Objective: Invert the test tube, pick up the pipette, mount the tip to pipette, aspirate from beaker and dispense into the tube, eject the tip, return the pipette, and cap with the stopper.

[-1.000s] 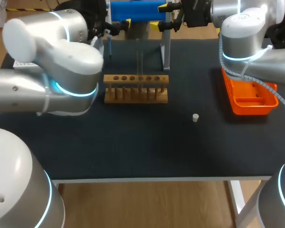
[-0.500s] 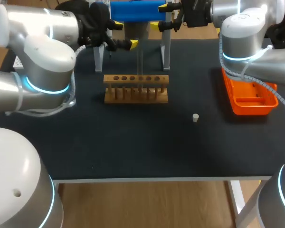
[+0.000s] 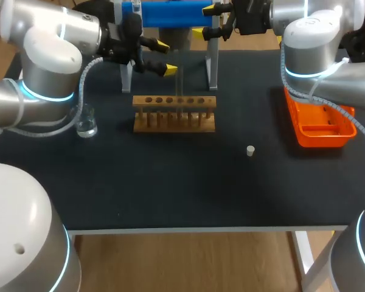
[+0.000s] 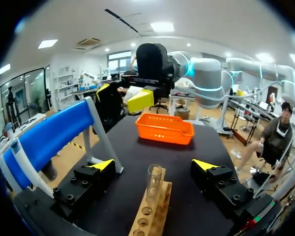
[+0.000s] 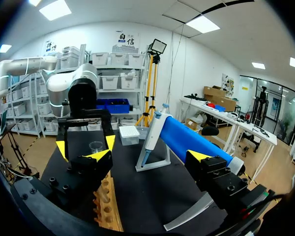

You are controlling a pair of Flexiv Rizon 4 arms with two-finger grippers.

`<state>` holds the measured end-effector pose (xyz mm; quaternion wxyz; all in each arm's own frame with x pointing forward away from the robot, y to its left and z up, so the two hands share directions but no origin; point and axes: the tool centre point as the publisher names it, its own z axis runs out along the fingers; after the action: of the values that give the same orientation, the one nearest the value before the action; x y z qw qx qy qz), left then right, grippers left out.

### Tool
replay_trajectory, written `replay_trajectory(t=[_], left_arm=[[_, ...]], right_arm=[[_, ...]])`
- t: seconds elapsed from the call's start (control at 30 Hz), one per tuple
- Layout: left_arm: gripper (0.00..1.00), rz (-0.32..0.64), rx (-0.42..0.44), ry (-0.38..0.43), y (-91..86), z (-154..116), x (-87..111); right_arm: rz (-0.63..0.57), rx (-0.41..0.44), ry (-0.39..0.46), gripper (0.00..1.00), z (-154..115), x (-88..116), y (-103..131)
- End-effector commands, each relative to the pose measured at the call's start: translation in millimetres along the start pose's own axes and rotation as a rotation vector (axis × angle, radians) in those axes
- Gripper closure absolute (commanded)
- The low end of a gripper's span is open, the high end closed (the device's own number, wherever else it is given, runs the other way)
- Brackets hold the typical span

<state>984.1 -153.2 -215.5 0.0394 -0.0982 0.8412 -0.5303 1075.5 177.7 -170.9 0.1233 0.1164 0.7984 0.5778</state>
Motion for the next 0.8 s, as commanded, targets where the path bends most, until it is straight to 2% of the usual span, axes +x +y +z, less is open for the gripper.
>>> replay_trajectory(t=[0.03, 0.33, 0.8], left_arm=[[0.0, 0.02, 0.003, 0.098, 2.3, 11.3, -6.2], [0.0, 0.067, -0.027, 0.037, 7.2, 30.2, 5.9], [0.0, 0.037, -0.03, 0.008, 29.0, 57.4, 11.9]], right_arm=[[0.0, 0.0, -0.003, 0.0, -0.1, 0.7, -0.2], [0.0, 0.0, -0.003, 0.0, -0.1, 0.7, -0.2], [0.0, 0.0, -0.003, 0.0, -0.1, 0.7, -0.2]])
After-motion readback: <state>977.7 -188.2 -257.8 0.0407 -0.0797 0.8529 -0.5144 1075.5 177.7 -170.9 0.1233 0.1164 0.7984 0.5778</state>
